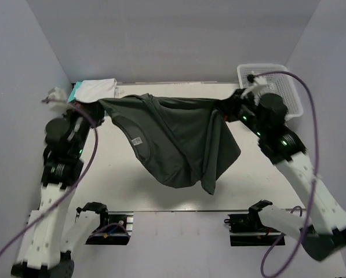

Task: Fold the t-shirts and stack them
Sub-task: Flatten out the tshirt

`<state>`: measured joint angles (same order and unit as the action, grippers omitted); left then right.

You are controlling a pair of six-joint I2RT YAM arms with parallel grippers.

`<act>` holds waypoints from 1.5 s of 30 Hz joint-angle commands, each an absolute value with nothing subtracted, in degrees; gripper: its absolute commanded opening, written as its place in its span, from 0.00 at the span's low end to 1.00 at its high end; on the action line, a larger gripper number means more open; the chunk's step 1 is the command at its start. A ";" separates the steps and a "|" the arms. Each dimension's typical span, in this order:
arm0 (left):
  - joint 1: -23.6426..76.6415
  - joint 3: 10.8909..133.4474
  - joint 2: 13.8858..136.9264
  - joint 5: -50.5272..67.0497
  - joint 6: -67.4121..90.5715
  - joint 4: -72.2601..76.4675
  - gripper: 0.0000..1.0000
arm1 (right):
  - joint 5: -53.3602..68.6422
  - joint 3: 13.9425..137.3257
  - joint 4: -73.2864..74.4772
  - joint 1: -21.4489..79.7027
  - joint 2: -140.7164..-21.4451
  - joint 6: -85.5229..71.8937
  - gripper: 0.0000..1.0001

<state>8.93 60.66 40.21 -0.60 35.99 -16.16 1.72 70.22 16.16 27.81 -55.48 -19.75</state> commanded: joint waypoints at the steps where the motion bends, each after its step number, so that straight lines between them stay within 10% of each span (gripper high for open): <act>1: 7.91 58.37 53.05 -11.15 37.70 -20.83 0.00 | -1.94 69.09 16.44 26.28 -65.28 -20.65 0.00; 6: 7.38 57.64 73.09 -17.22 41.38 -23.62 0.12 | -0.79 71.87 16.07 25.58 -86.37 -19.77 0.09; 9: 6.86 66.58 84.53 -18.02 41.40 -29.69 0.99 | -8.87 76.97 20.83 26.10 -95.26 -20.57 0.50; 13: 6.86 70.84 87.55 -16.80 39.47 -31.91 1.00 | -9.40 71.75 17.68 26.10 -91.50 -19.51 0.90; 28: 10.02 43.08 70.94 15.63 36.21 -13.45 1.00 | -2.74 48.96 16.96 30.93 -67.41 -19.25 0.90; 45: 13.89 34.18 62.23 11.08 37.97 -21.44 1.00 | -3.08 44.03 14.24 48.60 -81.11 -21.44 0.74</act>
